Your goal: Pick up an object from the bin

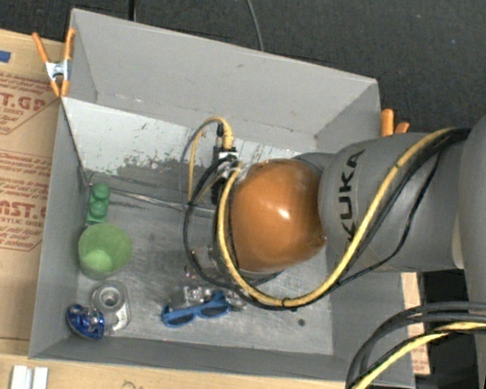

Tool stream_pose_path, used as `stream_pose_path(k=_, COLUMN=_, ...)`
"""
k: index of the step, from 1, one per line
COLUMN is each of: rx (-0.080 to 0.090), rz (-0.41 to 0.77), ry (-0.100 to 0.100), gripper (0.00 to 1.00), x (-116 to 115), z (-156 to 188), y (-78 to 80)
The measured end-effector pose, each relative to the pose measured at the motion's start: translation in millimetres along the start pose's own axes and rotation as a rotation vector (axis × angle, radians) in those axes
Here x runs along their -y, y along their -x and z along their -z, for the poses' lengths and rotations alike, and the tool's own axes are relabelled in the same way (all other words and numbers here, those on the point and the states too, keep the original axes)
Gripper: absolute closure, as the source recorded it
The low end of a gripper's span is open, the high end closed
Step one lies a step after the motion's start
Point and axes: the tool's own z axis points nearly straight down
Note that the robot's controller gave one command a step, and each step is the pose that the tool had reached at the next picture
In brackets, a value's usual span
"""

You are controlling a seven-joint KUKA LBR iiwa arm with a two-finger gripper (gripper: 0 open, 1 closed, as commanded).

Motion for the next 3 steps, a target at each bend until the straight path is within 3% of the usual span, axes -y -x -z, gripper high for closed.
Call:
stream_pose_path(k=1, rx=0.000, rz=-0.180, ry=0.001, gripper=1.00, x=12, z=94, y=-41.7)
stream_pose_path(k=2, rx=0.002, rz=0.064, ry=0.004, gripper=1.00, x=1, z=173, y=-45.8)
stream_pose_path(k=3, rx=0.000, rz=-0.209, ry=0.006, gripper=1.00, x=6, z=170, y=-83.4)
